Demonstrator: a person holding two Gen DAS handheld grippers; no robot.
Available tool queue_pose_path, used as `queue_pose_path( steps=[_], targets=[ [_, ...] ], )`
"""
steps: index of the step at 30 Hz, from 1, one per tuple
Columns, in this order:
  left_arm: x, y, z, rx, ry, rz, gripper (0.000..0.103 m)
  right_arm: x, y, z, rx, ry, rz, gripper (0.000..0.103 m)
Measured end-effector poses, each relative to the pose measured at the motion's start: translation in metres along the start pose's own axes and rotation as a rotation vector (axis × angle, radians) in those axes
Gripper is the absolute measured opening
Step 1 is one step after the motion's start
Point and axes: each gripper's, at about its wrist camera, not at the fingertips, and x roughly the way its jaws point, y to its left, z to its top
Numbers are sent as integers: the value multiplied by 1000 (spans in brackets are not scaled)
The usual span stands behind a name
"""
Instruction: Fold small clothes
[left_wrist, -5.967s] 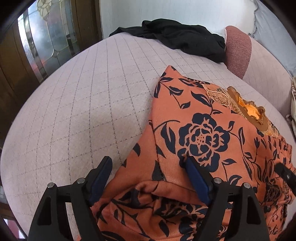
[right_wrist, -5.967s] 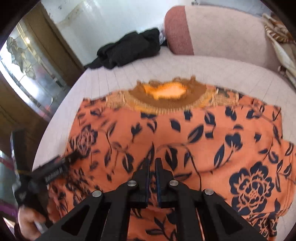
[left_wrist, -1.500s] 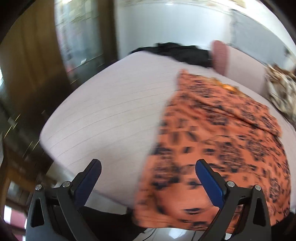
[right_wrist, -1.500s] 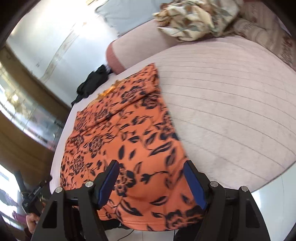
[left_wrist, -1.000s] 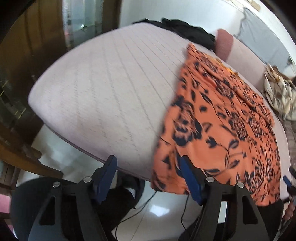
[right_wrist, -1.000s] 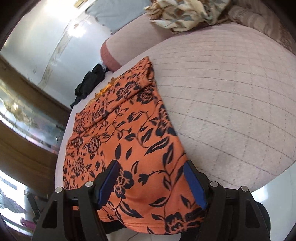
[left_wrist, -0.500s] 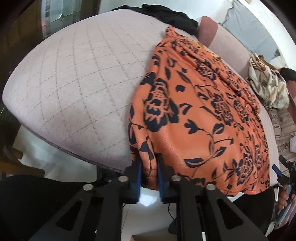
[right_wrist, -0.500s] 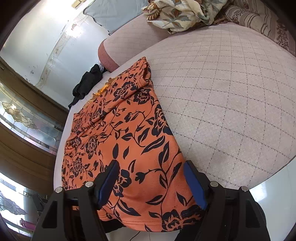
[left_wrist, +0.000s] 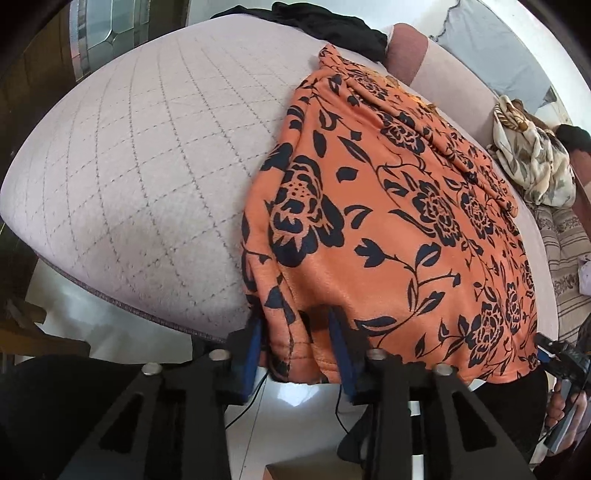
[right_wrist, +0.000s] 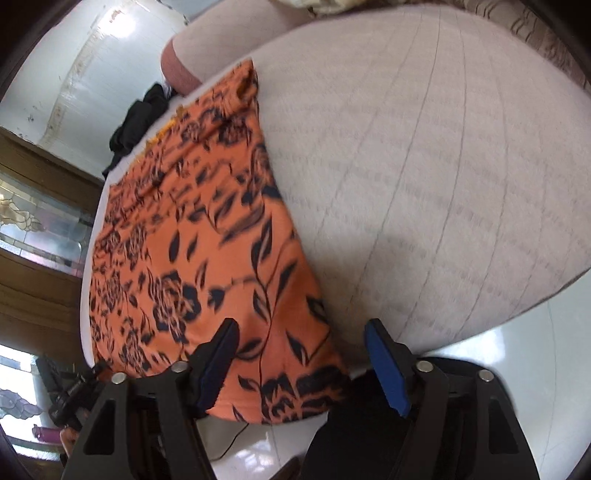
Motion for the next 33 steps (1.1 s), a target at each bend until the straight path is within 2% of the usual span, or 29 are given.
queue_pose_path(
  steps=[1,2,5,7,8,11,15,18,21,25,28,33],
  targets=[
    [2,-1,1,-1,3,-3,12,0,5,-2,-27,-8,-30,58],
    [2,1,2,-5,5,-9,11,3,10,-3,-51,8,-43,42],
    [-2,4,2,-23,-2,-49,9,9,22,-6,-87,26,-72,20],
    [-8,4,3,-16,-12,-75,9,10,30,-7,-123,19,-116,13],
    [-12,4,4,-10,-20,-91,9,8,31,-7,-127,12,-110,9],
    [-28,6,15,-10,-59,-140,9,-1,30,-4,-93,-9,3,8],
    [-48,13,33,-56,-106,-226,9,-13,32,3,-58,-7,143,8],
    [-60,14,50,-57,-133,-247,9,-21,35,12,-22,-6,286,8],
    [-69,9,70,-41,-149,-264,9,-27,39,23,11,-13,369,8],
    [-73,1,100,-9,-144,-274,9,-35,46,47,40,-35,435,8],
    [-67,-5,139,-4,-134,-281,9,-34,53,80,58,-64,469,8],
    [-32,-18,222,-20,-119,-264,9,-7,65,163,104,-119,483,7]
  ],
)
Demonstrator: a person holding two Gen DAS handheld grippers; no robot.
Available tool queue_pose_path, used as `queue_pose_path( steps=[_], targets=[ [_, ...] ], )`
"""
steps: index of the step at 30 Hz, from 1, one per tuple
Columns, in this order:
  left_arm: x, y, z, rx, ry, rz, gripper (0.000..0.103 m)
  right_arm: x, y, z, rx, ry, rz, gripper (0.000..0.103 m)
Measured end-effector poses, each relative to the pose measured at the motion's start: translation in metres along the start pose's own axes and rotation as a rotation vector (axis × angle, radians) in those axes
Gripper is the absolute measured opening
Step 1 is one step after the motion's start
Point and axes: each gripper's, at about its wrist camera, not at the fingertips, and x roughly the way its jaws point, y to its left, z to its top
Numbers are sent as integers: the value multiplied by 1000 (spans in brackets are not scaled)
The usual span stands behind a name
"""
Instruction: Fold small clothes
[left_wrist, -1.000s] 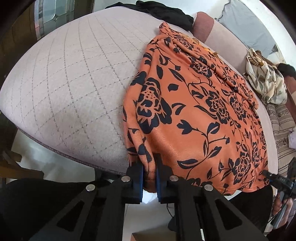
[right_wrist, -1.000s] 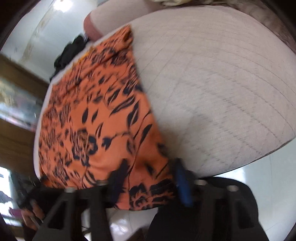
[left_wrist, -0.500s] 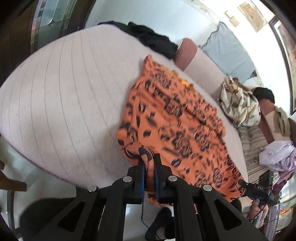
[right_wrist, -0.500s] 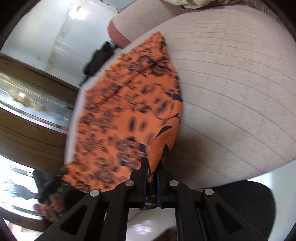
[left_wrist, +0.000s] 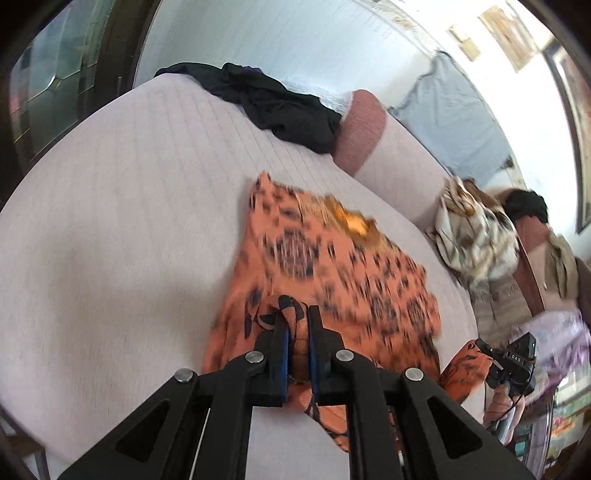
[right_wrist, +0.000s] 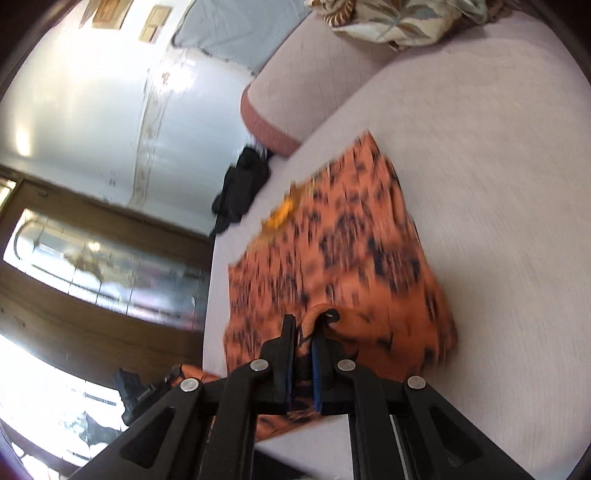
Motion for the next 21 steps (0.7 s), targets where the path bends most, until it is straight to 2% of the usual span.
queue_pose_path(
  steps=[4,8,10,12,14,16,17,18,19,20,21],
  targets=[
    [56,-5,71,5,-2,48,9,50,-8,72,46,-53,-15,7],
    [116,6,125,-57,-31,81,9,87,-41,128,176,-191,22,7],
    [145,16,133,-100,-22,112,10,98,-61,142,237,-269,37,7],
    [170,36,128,-209,-12,106,12,109,-80,154,288,-301,20,7],
    [172,46,118,-280,-43,73,14,116,-95,160,319,-318,-6,11],
    [159,47,108,-295,-114,23,19,118,-102,159,345,-316,22,12],
    [144,46,103,-298,-175,8,30,117,-101,158,348,-313,47,17],
    [124,43,96,-305,-254,24,51,114,-96,155,332,-312,56,22],
    [110,38,90,-310,-311,42,62,112,-88,153,300,-315,51,35],
    [86,32,77,-316,-413,72,74,109,-76,149,259,-320,39,54],
    [70,25,67,-311,-486,95,80,106,-64,145,223,-316,32,66]
  ],
)
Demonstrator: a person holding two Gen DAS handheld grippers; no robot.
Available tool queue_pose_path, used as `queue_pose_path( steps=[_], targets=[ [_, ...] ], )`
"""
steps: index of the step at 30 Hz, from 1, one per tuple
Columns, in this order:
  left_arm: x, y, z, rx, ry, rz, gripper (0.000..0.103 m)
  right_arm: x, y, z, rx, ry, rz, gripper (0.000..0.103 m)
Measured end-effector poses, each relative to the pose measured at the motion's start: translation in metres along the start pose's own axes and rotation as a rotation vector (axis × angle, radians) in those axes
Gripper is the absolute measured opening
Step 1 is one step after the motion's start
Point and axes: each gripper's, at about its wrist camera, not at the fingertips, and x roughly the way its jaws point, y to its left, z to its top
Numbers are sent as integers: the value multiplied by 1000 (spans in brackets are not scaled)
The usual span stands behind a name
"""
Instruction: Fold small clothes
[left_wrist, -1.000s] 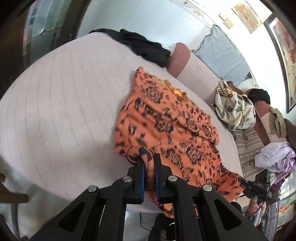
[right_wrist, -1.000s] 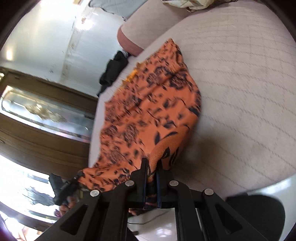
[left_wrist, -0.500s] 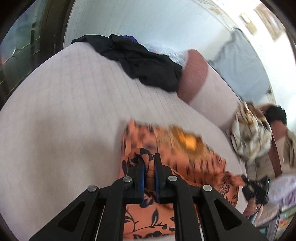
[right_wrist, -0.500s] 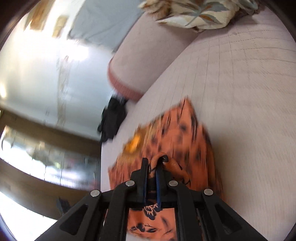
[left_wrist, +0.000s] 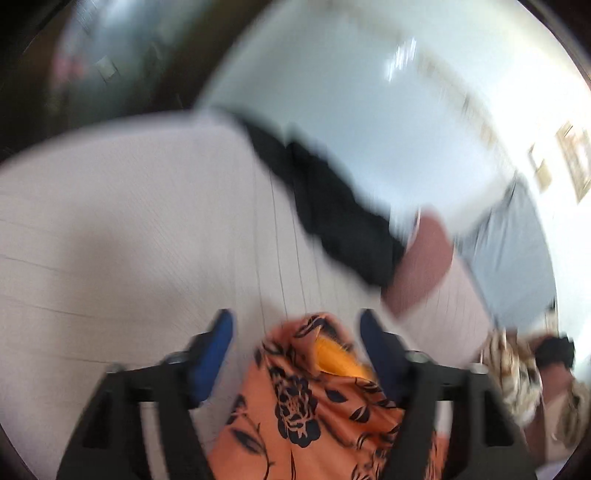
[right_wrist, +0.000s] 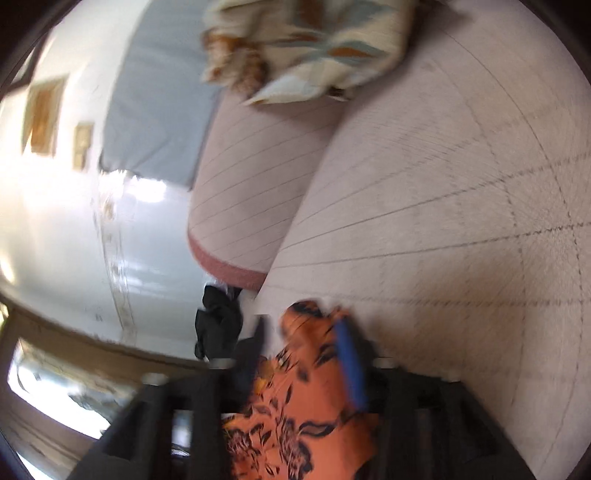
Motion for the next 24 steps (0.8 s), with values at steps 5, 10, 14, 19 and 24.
queue_pose_path(
  steps=[5,10,14,19,24],
  targets=[
    [-42,-26,-50,156,5,177,88,15,65,-51,-245,136,-10,71],
    [-25,-28,-89,226,187,313,88,47,121,-136,-490,301,-12,57],
    [-23,-20,-87,245,248,283,88,82,152,-194,-726,377,-166,41],
    [-8,9,-71,152,285,353,88,116,195,-208,-857,423,-183,71],
    [4,13,-72,123,342,342,88,179,206,-232,-1004,524,-410,71]
  ],
)
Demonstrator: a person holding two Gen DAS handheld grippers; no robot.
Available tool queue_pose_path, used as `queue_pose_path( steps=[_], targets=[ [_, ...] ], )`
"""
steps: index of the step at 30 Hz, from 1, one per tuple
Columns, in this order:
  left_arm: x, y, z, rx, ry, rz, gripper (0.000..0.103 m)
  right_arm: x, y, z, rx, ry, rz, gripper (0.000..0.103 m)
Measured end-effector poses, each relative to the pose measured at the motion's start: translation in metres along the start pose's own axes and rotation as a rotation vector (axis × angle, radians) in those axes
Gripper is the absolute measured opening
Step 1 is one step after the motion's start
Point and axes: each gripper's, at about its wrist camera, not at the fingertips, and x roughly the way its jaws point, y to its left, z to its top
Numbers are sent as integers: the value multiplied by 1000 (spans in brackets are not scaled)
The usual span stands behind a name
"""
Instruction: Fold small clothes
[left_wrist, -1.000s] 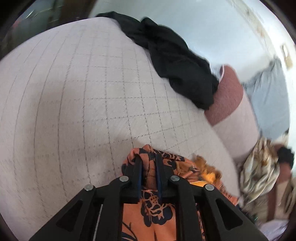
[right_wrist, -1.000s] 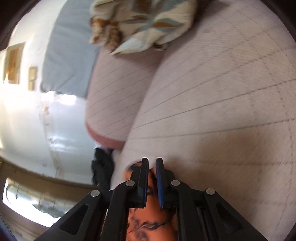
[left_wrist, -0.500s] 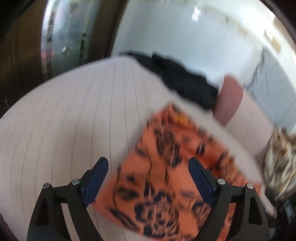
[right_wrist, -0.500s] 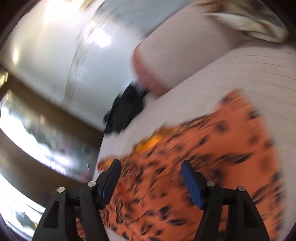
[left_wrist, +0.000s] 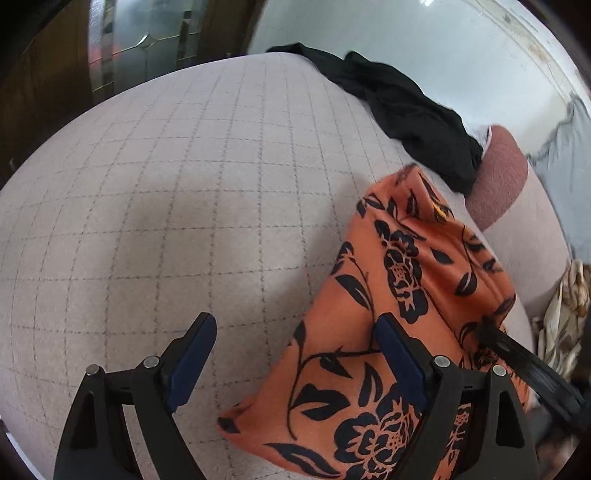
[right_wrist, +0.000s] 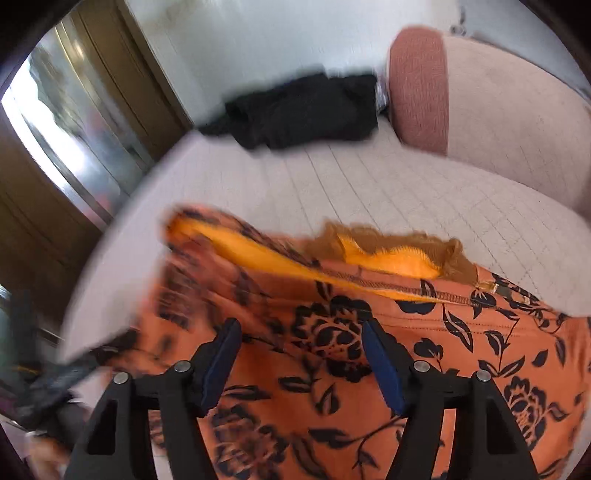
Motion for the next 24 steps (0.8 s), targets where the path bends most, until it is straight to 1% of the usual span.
queue_pose_path(
  steps=[1,2,3,4,5,6,7,8,9,10,11,12,15,16,18,20,21,23,24],
  targets=[
    [2,-3,1,16,1,3,88,15,-1,5,11,31,-52,66],
    [2,-6,0,39,1,5,88,29,-3,10,31,39,-123,48],
    [2,-7,0,56,1,6,88,43,-7,16,50,21,-190,42],
    [6,-9,2,61,4,9,88,52,-16,23,90,-12,-226,38],
    [5,-7,1,62,8,9,88,56,-25,27,139,-42,-235,38],
    [6,-5,1,62,17,5,88,57,-39,34,234,-81,-241,38],
    [7,-3,2,62,22,1,88,55,-49,36,302,-100,-259,38],
    [10,-2,5,63,30,-1,88,52,-57,38,360,-111,-257,42],
    [9,1,6,64,31,0,88,44,-67,36,427,-131,-193,42],
    [5,8,4,64,29,2,88,37,-71,33,451,-149,-137,42],
    [4,12,6,60,24,8,88,28,-73,29,455,-169,-99,42],
    [2,16,8,57,18,13,88,16,-73,24,440,-193,-79,42],
    [0,19,8,62,13,10,88,-17,-79,-3,377,-225,-102,42],
    [0,17,7,72,11,10,88,-24,-83,-14,376,-219,-111,42],
    [-1,14,4,99,8,17,88,-33,-97,-39,394,-178,-123,42],
    [2,4,2,138,-2,31,88,-44,-114,-71,412,-156,-130,42],
    [6,-2,1,165,-5,50,88,-47,-119,-82,412,-143,-151,42],
    [13,-8,-1,190,-7,83,88,-51,-134,-107,412,-84,-245,40],
    [15,-8,-2,189,-7,90,88,-54,-144,-122,412,-67,-277,40]
  ],
)
